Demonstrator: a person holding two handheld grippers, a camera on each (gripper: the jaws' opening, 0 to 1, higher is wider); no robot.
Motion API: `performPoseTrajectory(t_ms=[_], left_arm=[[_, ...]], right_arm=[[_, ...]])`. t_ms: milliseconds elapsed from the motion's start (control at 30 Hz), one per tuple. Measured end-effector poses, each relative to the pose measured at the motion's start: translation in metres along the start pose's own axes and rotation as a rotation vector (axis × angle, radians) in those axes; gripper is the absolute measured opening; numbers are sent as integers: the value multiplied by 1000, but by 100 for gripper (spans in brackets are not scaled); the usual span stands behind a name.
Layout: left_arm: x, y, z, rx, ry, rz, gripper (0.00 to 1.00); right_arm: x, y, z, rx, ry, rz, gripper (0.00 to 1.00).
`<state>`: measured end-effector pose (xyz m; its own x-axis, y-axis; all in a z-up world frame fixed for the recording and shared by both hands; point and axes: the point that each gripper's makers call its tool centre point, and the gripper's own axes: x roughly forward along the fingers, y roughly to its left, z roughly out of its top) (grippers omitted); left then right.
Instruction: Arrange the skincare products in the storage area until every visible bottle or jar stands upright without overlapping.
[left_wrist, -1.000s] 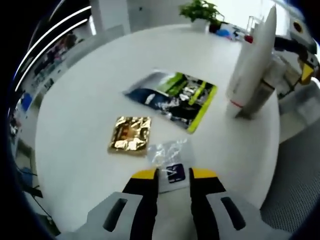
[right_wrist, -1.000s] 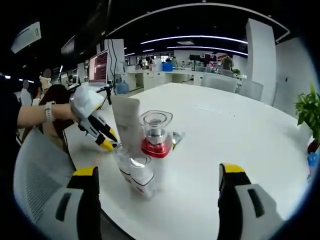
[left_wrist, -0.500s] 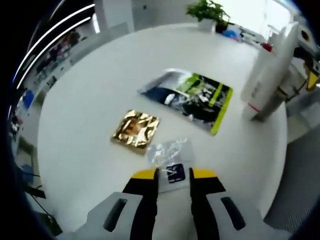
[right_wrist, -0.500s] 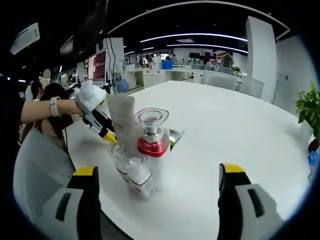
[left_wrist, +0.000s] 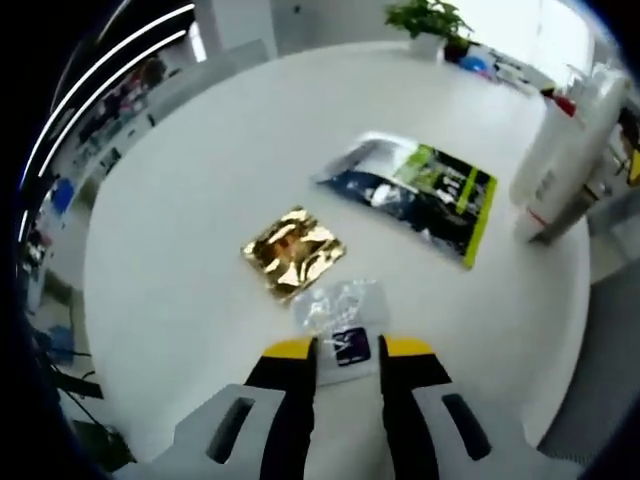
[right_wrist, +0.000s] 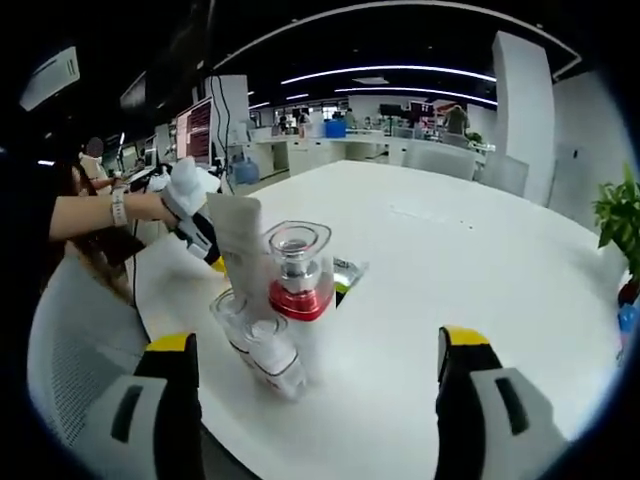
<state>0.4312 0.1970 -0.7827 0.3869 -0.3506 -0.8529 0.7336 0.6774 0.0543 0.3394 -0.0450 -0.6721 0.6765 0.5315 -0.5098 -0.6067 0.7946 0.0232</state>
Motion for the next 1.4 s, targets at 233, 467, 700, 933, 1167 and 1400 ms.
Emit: performPoseTrajectory(t_ms=[233, 467, 700, 933, 1167, 1400], left_arm=[[-1, 1, 0, -6, 2, 4, 23], [-7, 2, 1, 19, 4, 17, 28], [-17, -3, 15, -6, -59, 1, 34], [-19, -17, 31, -46, -125, -50, 35], [-16, -26, 40, -50, -151, -87, 38], [-16, -27, 46, -67, -182, -89, 40]], right_arm=[[0, 0, 2, 14, -7, 25, 100], [-1, -2, 9, 21, -19, 73, 100], [-5, -9, 15, 31, -25, 106, 100], [-13, -20, 18, 8, -16, 144, 100], [-11, -35, 7, -54, 52, 178, 100], [-4, -56, 3, -123, 100, 169, 100]])
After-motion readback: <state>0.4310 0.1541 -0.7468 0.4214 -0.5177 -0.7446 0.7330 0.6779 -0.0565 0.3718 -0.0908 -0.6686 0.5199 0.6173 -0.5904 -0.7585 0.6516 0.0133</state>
